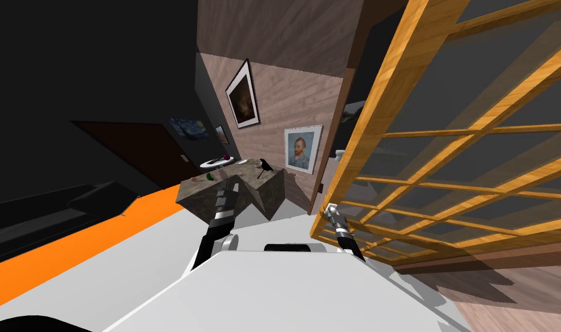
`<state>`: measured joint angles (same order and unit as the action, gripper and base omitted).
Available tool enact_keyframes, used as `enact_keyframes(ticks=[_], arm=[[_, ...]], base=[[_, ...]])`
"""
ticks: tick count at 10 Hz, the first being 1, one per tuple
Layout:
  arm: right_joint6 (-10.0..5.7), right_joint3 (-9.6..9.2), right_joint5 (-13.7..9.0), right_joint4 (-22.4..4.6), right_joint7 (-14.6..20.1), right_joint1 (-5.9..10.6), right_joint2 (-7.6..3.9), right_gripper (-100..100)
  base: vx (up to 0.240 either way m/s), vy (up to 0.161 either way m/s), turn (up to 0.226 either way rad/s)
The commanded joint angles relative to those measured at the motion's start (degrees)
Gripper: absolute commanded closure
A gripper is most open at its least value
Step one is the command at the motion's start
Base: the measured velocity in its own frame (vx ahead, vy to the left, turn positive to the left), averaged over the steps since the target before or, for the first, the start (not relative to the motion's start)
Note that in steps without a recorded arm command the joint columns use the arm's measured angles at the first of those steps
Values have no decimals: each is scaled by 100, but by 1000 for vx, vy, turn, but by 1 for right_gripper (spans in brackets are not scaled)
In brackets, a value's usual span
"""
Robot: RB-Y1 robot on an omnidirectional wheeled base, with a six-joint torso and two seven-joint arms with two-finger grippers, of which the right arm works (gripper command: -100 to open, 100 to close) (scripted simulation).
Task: Pull the door open
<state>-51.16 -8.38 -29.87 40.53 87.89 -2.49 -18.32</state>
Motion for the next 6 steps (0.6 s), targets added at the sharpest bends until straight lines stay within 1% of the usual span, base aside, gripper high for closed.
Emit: enact_keyframes(ticks=[1,4,5,6], arm=[[-1,-14,6,4,0,-1,17,100],[-1,-14,6,4,0,-1,17,100],[-62,-154,67,20,178,-87,-95,100],[-80,-185,81,27,218,-104,-121,100]], base=[[-35,-3,21],[-10,1,1],[-175,-21,149],[-233,-28,126]])
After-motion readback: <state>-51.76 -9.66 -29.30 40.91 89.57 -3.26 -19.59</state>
